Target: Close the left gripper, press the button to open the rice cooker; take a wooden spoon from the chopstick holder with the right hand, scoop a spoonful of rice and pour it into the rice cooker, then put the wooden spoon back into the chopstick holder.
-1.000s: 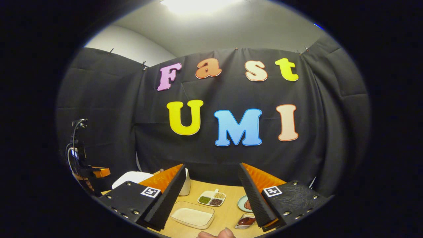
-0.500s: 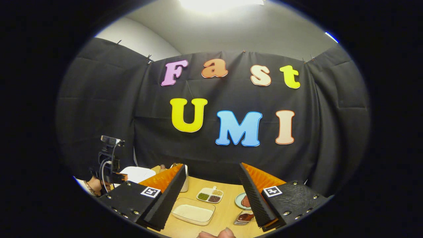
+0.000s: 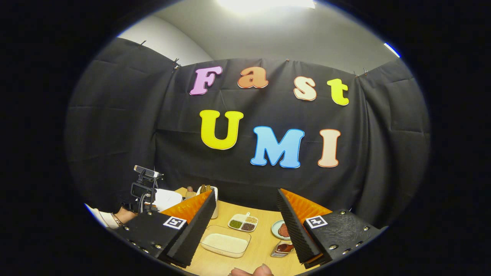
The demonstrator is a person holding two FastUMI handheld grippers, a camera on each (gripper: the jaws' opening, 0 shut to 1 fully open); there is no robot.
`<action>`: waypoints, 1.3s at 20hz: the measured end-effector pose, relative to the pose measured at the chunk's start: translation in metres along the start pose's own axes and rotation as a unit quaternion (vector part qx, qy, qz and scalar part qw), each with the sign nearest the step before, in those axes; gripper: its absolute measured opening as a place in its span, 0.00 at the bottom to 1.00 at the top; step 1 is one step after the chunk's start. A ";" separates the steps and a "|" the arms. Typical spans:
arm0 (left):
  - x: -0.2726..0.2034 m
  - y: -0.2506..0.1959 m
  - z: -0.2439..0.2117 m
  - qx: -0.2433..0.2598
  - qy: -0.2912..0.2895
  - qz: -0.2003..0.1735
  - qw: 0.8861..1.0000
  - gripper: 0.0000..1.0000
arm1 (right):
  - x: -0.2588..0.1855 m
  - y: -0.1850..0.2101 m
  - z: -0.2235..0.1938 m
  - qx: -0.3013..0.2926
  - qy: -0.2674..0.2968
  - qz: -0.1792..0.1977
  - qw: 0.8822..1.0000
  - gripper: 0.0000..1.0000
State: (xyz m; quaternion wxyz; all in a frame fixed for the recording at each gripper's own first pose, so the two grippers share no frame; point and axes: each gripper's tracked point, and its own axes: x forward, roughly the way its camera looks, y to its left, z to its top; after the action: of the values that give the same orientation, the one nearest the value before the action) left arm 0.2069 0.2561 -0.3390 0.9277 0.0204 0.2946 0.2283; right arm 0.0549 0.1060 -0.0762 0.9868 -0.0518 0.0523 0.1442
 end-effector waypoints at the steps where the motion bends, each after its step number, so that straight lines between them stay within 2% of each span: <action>1: 0.002 0.001 -0.006 0.007 0.010 0.002 1.000 0.07 | -0.002 0.003 -0.003 -0.001 0.004 0.000 1.000 0.97; 4: 0.000 0.002 -0.001 0.013 0.011 0.010 1.000 0.10 | -0.011 0.011 -0.006 0.003 0.008 -0.003 1.000 0.97; 7: -0.016 0.005 0.022 0.004 -0.042 0.004 0.999 0.07 | -0.019 0.010 -0.006 -0.008 0.007 -0.013 1.000 0.97; 11: -0.037 0.009 0.051 0.020 -0.086 0.002 0.996 0.09 | -0.026 0.013 -0.010 0.008 0.012 -0.017 1.000 0.97; 18: -0.095 0.020 0.098 -0.020 -0.175 -0.017 0.984 0.09 | -0.033 0.005 -0.011 0.007 0.010 -0.030 0.999 0.97; 19: -0.107 0.022 0.102 -0.025 -0.185 -0.022 0.982 0.07 | -0.033 0.002 -0.013 0.007 0.011 -0.032 0.999 0.97; 20: -0.118 0.024 0.105 -0.031 -0.195 -0.024 0.980 0.09 | -0.032 -0.001 -0.015 0.005 0.013 -0.034 0.999 0.97; 26: -0.173 0.031 0.111 -0.064 -0.217 -0.050 0.973 0.09 | -0.030 -0.020 -0.024 0.021 0.022 -0.047 0.998 0.97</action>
State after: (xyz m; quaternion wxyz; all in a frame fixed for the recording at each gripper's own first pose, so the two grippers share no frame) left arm 0.1307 0.2191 -0.1485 0.9792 -0.0047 0.0712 0.1901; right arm 0.0297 0.0754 -0.0942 0.9920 -0.0372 0.0748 0.0949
